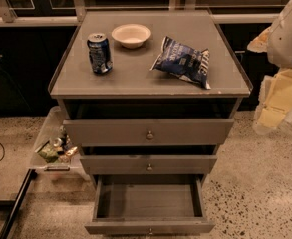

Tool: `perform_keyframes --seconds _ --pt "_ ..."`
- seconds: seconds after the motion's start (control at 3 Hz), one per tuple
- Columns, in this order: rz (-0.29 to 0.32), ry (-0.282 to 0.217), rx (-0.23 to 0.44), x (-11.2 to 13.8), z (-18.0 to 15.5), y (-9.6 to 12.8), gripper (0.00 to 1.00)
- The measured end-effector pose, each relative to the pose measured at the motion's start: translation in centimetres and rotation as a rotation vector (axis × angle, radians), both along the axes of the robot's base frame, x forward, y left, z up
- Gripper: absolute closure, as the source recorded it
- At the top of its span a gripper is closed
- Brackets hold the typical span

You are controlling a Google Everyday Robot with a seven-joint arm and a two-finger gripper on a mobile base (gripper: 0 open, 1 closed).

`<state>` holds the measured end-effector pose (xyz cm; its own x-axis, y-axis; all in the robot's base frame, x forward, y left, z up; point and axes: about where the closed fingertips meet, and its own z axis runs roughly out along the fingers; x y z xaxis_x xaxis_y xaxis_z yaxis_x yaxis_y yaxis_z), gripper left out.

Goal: Close bottom drawer

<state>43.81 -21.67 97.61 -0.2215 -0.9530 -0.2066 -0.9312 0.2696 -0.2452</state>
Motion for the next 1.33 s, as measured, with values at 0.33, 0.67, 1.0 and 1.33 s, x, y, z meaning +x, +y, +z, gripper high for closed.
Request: perform_keyframes --seconds 0.33,0.67,1.0,1.33 --pt "0.0 0.0 0.0 0.0 0.0 0.0 0.0" --pt "-0.004 -0.009 -0.003 -0.2 -1.4 -0.1 0.0" --pt "-0.007 0.008 0.025 -0.9 -5.4 -0.7 0.0" --pt "0.014 0.006 0.056 -2.0 -10.2 -1.1 0.0"
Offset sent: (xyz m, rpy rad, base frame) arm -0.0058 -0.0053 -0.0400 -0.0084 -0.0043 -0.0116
